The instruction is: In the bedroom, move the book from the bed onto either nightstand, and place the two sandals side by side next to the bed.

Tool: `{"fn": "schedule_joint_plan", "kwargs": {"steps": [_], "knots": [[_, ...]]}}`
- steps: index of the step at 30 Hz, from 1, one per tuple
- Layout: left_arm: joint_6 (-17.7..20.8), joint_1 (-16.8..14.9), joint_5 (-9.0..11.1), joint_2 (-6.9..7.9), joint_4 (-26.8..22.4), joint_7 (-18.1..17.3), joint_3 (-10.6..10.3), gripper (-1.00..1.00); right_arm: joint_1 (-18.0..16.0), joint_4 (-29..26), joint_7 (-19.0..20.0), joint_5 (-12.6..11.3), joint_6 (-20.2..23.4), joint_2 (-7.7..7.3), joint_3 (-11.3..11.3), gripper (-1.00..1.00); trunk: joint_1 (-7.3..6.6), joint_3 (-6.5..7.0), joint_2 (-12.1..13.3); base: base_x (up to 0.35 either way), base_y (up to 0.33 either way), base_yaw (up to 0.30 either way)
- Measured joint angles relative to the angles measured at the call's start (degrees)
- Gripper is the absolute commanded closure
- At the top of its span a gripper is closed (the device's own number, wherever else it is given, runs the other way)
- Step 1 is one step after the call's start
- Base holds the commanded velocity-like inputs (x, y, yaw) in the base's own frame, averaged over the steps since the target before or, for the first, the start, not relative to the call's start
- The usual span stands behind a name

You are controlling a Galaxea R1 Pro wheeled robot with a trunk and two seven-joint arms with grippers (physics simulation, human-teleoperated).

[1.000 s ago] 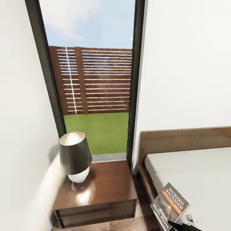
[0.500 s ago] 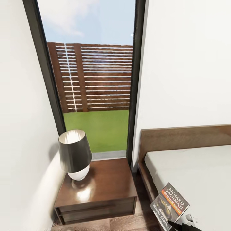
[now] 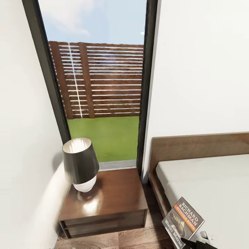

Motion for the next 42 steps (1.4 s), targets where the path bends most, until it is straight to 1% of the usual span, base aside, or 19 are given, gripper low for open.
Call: {"fn": "schedule_joint_plan", "kwargs": {"steps": [19,31,42], "knots": [[0.00,0.00,0.00,0.00,0.00,0.00,0.01,-1.00,0.00,-0.05,0.09,0.00,0.00,0.00,0.01,1.00,0.00,-0.40,0.00,0.001,0.000,0.000],[0.08,0.00,0.00,0.00,-0.02,0.00,0.01,-1.00,0.00,-0.06,0.23,-0.02,0.00,-0.01,0.02,1.00,-0.02,-0.56,-0.01,0.242,0.000,0.002],[0.05,0.00,0.00,0.01,-0.01,-0.01,0.02,-1.00,-0.01,-0.04,0.29,0.01,0.00,0.02,-0.02,1.00,0.00,-0.56,0.00,0.014,0.000,0.233]]}}
